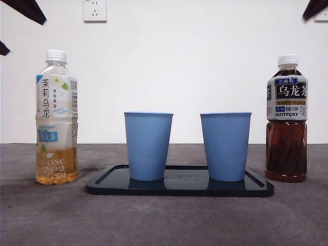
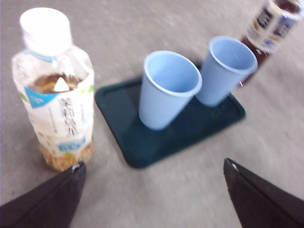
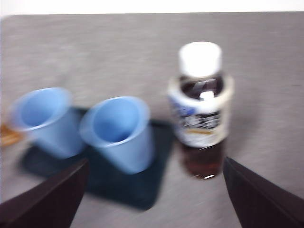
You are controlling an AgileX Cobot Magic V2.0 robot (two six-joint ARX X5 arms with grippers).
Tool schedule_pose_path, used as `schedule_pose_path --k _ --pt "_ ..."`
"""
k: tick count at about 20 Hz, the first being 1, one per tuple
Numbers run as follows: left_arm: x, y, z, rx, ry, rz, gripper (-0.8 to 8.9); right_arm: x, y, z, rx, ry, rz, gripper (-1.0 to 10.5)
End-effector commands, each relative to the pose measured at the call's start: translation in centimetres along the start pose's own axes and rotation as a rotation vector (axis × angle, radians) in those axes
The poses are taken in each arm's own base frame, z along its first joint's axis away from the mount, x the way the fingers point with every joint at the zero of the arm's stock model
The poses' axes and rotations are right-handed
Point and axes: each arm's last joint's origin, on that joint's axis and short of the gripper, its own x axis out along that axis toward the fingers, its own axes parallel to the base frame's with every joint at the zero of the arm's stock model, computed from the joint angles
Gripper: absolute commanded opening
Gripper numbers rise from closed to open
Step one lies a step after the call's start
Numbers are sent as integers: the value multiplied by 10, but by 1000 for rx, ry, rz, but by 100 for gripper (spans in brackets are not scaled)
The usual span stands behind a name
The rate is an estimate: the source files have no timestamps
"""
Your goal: Pour the drink into the cup
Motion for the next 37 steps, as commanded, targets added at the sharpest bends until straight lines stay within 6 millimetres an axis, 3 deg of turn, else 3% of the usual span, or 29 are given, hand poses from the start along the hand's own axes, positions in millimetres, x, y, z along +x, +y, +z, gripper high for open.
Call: schedule_pose_path --k 1,5,10,24,37 --pt "11 4 -7 -68 -39 31 464 -22 7 7 8 -22 81 451" --pt "30 16 -30 -107 -90 179 465 -47 11 7 2 -42 112 451" --pt "54 26 -49 -112 -129 209 466 -51 12 7 -7 -59 114 451" --pt "123 48 -42 1 -256 285 466 -51 11 8 -34 -69 84 451" --pt "143 56 -44 106 -309 306 456 -51 11 8 -38 -69 84 451"
